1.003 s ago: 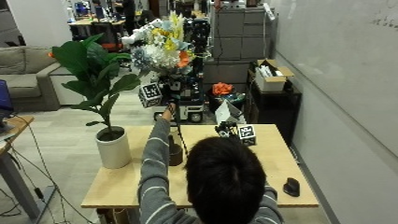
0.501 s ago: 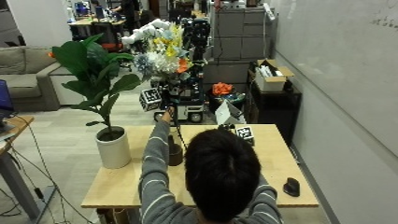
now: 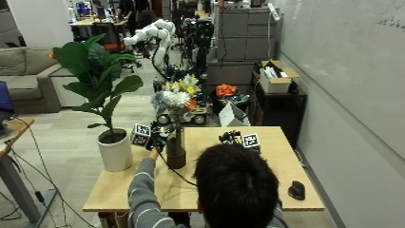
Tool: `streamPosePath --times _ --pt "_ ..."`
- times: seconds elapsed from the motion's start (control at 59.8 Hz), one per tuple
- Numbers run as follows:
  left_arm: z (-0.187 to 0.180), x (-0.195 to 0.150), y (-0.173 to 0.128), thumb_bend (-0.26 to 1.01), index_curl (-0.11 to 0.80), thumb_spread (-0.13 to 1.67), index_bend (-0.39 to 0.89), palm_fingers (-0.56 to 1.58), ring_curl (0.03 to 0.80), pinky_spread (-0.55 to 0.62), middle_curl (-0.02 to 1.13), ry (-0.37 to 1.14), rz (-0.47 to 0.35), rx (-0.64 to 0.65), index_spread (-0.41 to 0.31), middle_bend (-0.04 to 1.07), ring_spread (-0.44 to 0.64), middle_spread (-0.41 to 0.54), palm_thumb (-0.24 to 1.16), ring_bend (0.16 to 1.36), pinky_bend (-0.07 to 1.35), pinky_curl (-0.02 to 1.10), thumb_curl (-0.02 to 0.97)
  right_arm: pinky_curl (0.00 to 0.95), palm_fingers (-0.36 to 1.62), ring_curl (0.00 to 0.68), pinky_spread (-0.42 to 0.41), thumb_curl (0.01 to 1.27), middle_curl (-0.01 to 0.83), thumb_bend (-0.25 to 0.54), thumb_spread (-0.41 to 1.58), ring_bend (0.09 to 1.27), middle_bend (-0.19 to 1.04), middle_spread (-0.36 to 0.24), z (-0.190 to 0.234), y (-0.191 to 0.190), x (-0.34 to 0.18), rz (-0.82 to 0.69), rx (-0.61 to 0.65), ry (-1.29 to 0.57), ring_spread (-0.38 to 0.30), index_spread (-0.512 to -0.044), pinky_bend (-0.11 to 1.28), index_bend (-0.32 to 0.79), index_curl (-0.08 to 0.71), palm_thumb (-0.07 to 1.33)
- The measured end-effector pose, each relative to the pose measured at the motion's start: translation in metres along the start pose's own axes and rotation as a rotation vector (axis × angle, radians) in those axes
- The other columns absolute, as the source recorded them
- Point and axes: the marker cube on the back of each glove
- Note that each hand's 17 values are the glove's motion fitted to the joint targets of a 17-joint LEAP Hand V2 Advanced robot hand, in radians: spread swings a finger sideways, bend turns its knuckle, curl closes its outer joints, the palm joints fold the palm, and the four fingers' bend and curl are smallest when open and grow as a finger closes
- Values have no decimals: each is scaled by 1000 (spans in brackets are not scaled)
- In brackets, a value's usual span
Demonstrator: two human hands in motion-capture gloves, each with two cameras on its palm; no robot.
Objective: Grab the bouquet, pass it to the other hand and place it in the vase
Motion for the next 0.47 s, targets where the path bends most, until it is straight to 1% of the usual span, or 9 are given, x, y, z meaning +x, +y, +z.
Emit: streamPosePath --times 0.017,0.05,0.134,0.167,0.251,0.317,0.401,0.434,0.468 --pt "-3 -8 3 -59 314 832 27 -246 342 227 373 -41 -66 49 68 291 199 189 252 605 439 357 382 344 762 371 188 405 416 -17 1153 414 196 -26 -1 -1 3 -10 9 20 -71 -208 255 140 286 699" --pt "-7 -15 13 -53 286 819 24 -226 321 280 343 -50 -133 72 91 263 247 240 245 595 427 339 378 344 767 371 188 404 416 -18 1153 408 194 -23 -1 1 5 -47 9 18 -71 -208 250 142 289 700" --pt "-19 -25 28 -44 229 800 29 -207 302 365 316 -35 -197 111 127 226 331 325 238 584 410 320 370 345 773 372 188 404 414 -19 1156 398 189 -22 -5 5 22 32 45 102 -72 -202 240 141 297 697" --pt "-24 -28 31 -42 213 795 35 -198 297 387 313 -39 -233 123 137 217 353 347 238 582 403 315 368 345 775 372 188 404 413 -19 1157 395 188 -21 -3 9 20 19 31 69 -72 -200 237 141 298 697" --pt "-30 -15 40 -42 175 786 43 -180 292 425 309 24 -131 92 145 200 394 383 228 578 393 310 362 346 782 373 188 406 412 -17 1159 385 190 -21 3 16 21 -9 12 31 -72 -198 228 140 303 700" --pt "-38 -23 43 -40 154 781 49 -168 289 443 308 -84 -224 167 148 193 412 400 227 578 383 306 359 346 786 374 188 406 410 -16 1160 379 187 -21 9 19 28 -13 3 35 -72 -197 222 143 307 703" --pt "-40 -34 45 -40 132 778 58 -146 285 455 310 -121 -334 206 138 195 420 398 222 574 383 307 354 348 790 375 188 406 411 -17 1163 373 193 -20 17 23 36 -26 -11 61 -72 -197 212 138 310 706" --pt "-42 -40 44 -41 126 778 62 -142 284 458 309 -153 -337 230 136 192 423 397 218 571 385 307 354 348 794 375 188 407 410 -13 1167 369 193 -20 19 24 43 32 -9 82 -72 -197 207 140 312 711" --pt "-42 -40 45 -41 120 777 62 -138 284 460 312 -157 -316 235 132 194 424 393 216 573 383 306 353 349 795 376 188 407 410 -15 1168 366 192 -20 20 25 51 143 -3 114 -72 -197 204 139 313 713"
